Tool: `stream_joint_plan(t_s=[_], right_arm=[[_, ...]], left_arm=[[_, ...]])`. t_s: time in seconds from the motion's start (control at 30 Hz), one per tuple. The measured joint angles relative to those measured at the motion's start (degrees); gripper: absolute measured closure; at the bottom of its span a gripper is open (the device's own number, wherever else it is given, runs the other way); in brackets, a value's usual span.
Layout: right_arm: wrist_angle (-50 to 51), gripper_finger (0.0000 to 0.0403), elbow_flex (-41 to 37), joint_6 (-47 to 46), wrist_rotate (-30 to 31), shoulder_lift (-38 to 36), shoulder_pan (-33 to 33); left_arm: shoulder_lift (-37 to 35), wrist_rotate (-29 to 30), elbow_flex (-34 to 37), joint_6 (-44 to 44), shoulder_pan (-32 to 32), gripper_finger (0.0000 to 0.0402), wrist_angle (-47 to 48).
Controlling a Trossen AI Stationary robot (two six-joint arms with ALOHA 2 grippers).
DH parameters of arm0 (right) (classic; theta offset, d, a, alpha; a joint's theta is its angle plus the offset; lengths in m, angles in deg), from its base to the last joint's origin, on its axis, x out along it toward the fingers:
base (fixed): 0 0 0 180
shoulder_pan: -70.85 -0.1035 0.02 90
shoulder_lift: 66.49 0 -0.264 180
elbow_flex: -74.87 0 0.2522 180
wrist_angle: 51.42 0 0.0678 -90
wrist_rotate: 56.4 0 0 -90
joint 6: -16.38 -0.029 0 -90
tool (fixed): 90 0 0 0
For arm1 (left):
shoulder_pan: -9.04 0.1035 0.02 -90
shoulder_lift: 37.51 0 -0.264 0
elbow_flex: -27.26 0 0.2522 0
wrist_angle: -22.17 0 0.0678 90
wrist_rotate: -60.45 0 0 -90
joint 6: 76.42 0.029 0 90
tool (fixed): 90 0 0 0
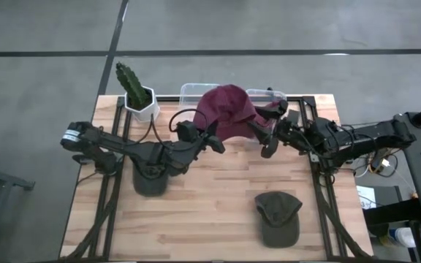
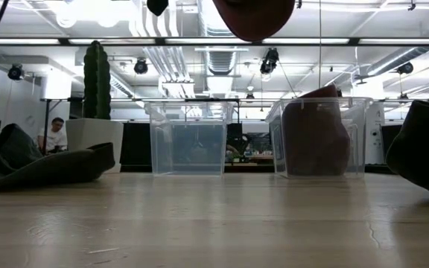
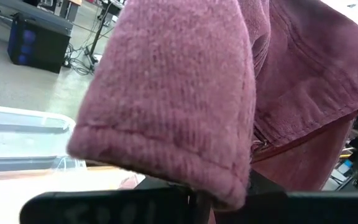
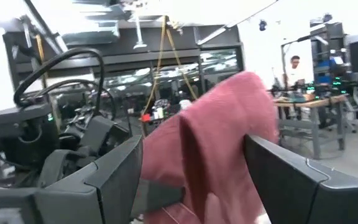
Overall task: Pick & Place hat
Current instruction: Put the red cap into the right transparent bin
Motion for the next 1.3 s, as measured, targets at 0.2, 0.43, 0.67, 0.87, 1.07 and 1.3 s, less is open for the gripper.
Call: stream_joint_plan(t_s=[0.2,0.43,0.67,0.87,1.07,1.3], right_arm=[[3.04,0.0131,6.62,2.05,-4.34,4.81,0.04],[16.27,0.0131,16.15,2.39,0.11,10.95,0.95],[29.6,0.014,21.84,1.62,7.06,13.54,0.98],[31.67,0.0148,19.88,-0.56,8.73,11.34,0.89],[31.27,0.014,16.03,-4.09,8.64,7.66,0.87],[26.17,0.0129,13.8,-6.22,5.42,7.42,0.87]], left_arm=[[0.02,0.0,0.0,0.65,0.02,0.0371,0.17],[0.0,0.22,0.07,0.68,-0.28,0.0371,0.26],[-0.18,0.54,-1.13,4.71,-1.33,0.0371,0.16],[-1.43,0.67,-1.55,7.0,-1.64,0.0371,-0.15],[-2.01,1.39,-1.62,8.05,-1.68,0.0371,-0.94],[-2.01,-0.25,-1.62,8.35,-1.57,0.0371,-3.34]])
